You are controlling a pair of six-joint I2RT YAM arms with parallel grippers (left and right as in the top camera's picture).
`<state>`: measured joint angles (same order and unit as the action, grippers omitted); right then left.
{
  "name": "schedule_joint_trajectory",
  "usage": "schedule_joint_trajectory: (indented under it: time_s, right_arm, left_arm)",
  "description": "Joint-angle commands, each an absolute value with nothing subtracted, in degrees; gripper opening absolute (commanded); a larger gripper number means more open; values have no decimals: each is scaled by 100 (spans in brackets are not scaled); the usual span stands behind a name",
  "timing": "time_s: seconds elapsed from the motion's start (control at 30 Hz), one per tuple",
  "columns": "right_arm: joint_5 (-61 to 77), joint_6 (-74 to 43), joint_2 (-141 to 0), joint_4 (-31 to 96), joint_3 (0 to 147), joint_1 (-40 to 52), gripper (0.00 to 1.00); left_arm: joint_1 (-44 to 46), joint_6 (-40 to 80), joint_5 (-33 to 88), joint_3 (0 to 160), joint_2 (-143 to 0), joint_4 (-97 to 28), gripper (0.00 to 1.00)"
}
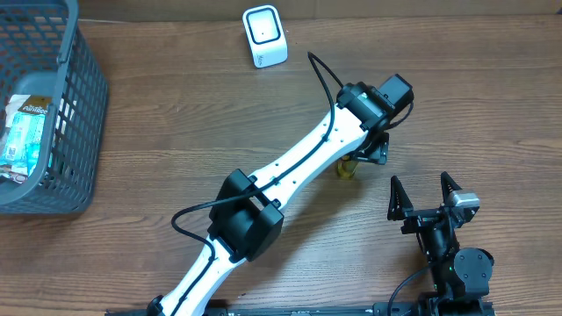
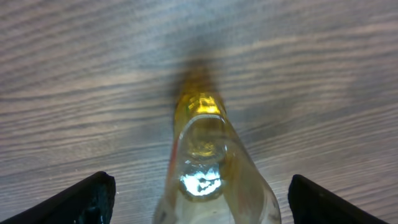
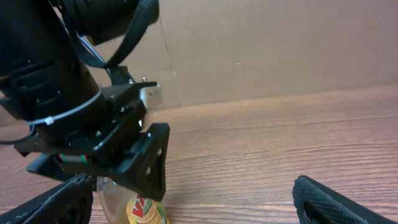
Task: Scan the item barcode
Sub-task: 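Lower the yellow bottle upright onto the table and release it, then move the left gripper back into the grey basket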
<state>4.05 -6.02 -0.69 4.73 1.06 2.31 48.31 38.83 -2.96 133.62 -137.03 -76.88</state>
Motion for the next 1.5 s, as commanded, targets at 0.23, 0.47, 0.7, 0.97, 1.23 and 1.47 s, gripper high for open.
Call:
schedule_joint_trajectory:
  time_s: [0.23,0.47,0.7,0.97,1.23,1.47]
  right_arm:
    - [355,-615,-60,449,47,261,100]
    - [353,-615,-60,449,47,261,100]
    - [355,-615,-60,449,47,261,100]
    - [355,-615,-60,447,47,261,100]
    - [355,-615,-60,449,47,261,100]
    - [355,-615,-60,449,47,261,100]
  left_arm:
    - [4064,3144,-679,13635,-11874,-7063,100]
    - [2904,2974,-1566,13635,-10973,-7190,99]
    - [714,2993,-1691,13635,-10066,-7476,100]
    - [-1619,3173,-1656,13633,-9913,-7800,100]
    - [-2943,3280,-1500,13611,-10298,-8580,100]
    - [-3317,3249,-1562,13611,-11043,-9050,100]
